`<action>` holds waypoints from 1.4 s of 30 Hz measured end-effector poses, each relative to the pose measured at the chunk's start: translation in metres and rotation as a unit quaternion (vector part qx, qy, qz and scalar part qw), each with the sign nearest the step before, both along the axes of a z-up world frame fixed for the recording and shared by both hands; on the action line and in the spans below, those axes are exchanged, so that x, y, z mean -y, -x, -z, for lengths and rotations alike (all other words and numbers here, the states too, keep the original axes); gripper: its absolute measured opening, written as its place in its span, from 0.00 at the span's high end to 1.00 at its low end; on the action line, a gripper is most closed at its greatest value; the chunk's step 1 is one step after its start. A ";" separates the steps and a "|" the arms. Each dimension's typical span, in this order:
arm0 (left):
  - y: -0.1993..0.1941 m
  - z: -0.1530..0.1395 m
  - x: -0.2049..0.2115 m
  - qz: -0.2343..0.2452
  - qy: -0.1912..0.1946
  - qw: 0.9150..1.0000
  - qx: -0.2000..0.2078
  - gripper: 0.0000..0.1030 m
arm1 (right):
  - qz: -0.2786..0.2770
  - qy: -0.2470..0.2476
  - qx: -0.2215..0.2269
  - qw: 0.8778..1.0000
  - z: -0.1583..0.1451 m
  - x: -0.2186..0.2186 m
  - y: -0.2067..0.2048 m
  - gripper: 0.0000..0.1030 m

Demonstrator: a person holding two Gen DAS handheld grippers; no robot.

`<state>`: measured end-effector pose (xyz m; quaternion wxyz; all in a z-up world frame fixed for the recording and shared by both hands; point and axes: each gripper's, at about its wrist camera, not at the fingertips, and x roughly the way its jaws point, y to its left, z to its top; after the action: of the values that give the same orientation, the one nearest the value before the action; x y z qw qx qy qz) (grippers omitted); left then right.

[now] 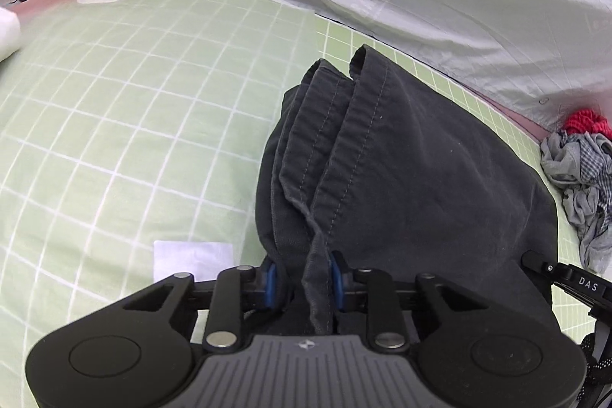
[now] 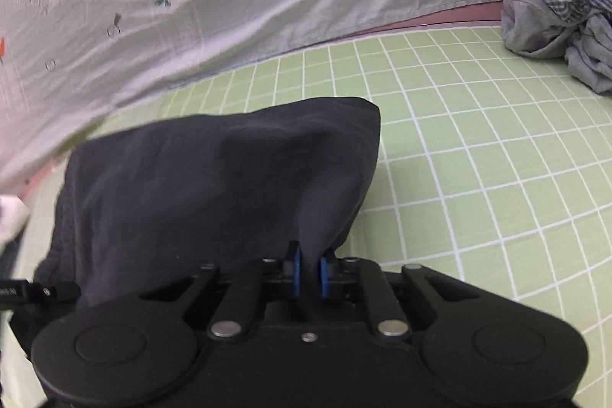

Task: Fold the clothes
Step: 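Lift the folded trousers with both tools and carry them onto the clothes stack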

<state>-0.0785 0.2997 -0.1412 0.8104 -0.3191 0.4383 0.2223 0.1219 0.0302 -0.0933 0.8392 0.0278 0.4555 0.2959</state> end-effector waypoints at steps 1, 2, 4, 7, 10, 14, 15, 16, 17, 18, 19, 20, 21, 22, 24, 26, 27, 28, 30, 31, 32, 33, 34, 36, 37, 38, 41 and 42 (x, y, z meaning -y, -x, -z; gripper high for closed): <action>0.005 -0.005 0.002 -0.010 0.001 1.000 0.001 0.77 | -0.014 -0.005 0.008 1.000 -0.007 -0.002 0.002 0.92; 0.011 -0.010 0.004 -0.019 0.002 1.000 0.003 0.78 | -0.031 -0.006 0.019 0.999 -0.013 -0.005 0.007 0.93; 0.022 -0.020 0.008 -0.033 -0.001 0.999 0.005 0.79 | -0.060 -0.012 0.037 0.997 -0.024 -0.013 0.017 0.93; 0.046 -0.034 0.008 -0.061 -0.004 0.998 0.017 0.80 | -0.087 -0.029 0.044 0.995 -0.036 -0.028 0.028 0.93; 0.076 -0.049 0.002 -0.099 -0.011 0.995 0.032 0.80 | -0.118 -0.040 0.050 0.991 -0.041 -0.046 0.040 0.93; 0.119 -0.074 -0.011 -0.156 -0.028 0.986 0.052 0.81 | -0.167 -0.060 0.051 0.983 -0.050 -0.079 0.061 0.93; 0.130 -0.080 -0.015 -0.171 -0.031 0.983 0.058 0.81 | -0.180 -0.064 0.052 0.980 -0.054 -0.088 0.066 0.93; 0.142 -0.086 -0.019 -0.186 -0.034 0.980 0.064 0.81 | -0.192 -0.072 0.050 0.977 -0.057 -0.099 0.070 0.93; 0.151 -0.091 -0.022 -0.200 -0.038 0.977 0.069 0.81 | -0.202 -0.080 0.047 0.975 -0.061 -0.109 0.073 0.93; 0.161 -0.096 -0.024 -0.214 -0.041 0.973 0.073 0.81 | -0.212 -0.088 0.044 0.972 -0.064 -0.120 0.077 0.93; 0.170 -0.102 -0.027 -0.227 -0.047 0.970 0.077 0.81 | -0.223 -0.094 0.042 0.969 -0.067 -0.132 0.080 0.93; 0.179 -0.107 -0.029 -0.237 -0.053 0.967 0.080 0.81 | -0.234 -0.099 0.044 0.966 -0.072 -0.145 0.085 0.93; 0.188 -0.113 -0.032 -0.247 -0.061 0.964 0.082 0.81 | -0.246 -0.103 0.046 0.963 -0.076 -0.157 0.090 0.93; 0.196 -0.118 -0.036 -0.256 -0.067 0.961 0.085 0.81 | -0.258 -0.108 0.049 0.959 -0.081 -0.170 0.095 0.93; 0.211 -0.128 -0.045 -0.276 -0.076 0.954 0.093 0.81 | -0.275 -0.124 0.051 0.952 -0.090 -0.194 0.103 0.93; 0.225 -0.137 -0.056 -0.294 -0.083 0.947 0.102 0.81 | -0.293 -0.140 0.052 0.944 -0.100 -0.218 0.111 0.93; 0.233 -0.142 -0.063 -0.302 -0.087 0.943 0.106 0.81 | -0.300 -0.149 0.052 0.941 -0.105 -0.230 0.113 0.93; 0.238 -0.147 -0.070 -0.308 -0.091 0.941 0.109 0.81 | -0.308 -0.157 0.050 0.937 -0.109 -0.242 0.116 0.93; 0.247 -0.155 -0.085 -0.321 -0.100 0.935 0.114 0.81 | -0.323 -0.167 0.052 0.930 -0.116 -0.270 0.121 0.93; 0.251 -0.159 -0.093 -0.327 -0.104 0.932 0.117 0.81 | -0.330 -0.171 0.055 0.927 -0.120 -0.284 0.124 0.93; 0.255 -0.163 -0.100 -0.333 -0.109 0.929 0.120 0.81 | -0.339 -0.174 0.058 0.923 -0.124 -0.299 0.128 0.93; 0.259 -0.167 -0.108 -0.339 -0.113 0.926 0.122 0.81 | -0.347 -0.177 0.063 0.919 -0.127 -0.313 0.131 0.93; 0.264 -0.171 -0.116 -0.346 -0.115 0.923 0.127 0.81 | -0.355 -0.181 0.067 0.915 -0.130 -0.327 0.135 0.93; 0.272 -0.178 -0.131 -0.360 -0.118 0.915 0.138 0.81 | -0.368 -0.191 0.065 0.908 -0.136 -0.357 0.139 0.93; 0.276 -0.183 -0.139 -0.365 -0.121 0.912 0.142 0.81 | -0.373 -0.198 0.063 0.904 -0.139 -0.372 0.141 0.93; 0.279 -0.188 -0.147 -0.370 -0.125 0.909 0.147 0.81 | -0.378 -0.204 0.060 0.901 -0.142 -0.387 0.143 0.93; 0.292 -0.201 -0.169 -0.389 -0.140 0.896 0.165 0.81 | -0.401 -0.218 0.063 0.888 -0.153 -0.434 0.151 0.93; 0.297 -0.206 -0.176 -0.396 -0.145 0.890 0.172 0.81 | -0.412 -0.222 0.067 0.881 -0.158 -0.450 0.158 0.93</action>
<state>-0.3753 0.4758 0.0644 0.7551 -0.3784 0.0923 0.5273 -0.0360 0.4802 0.0646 0.6419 0.0028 0.2907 0.7095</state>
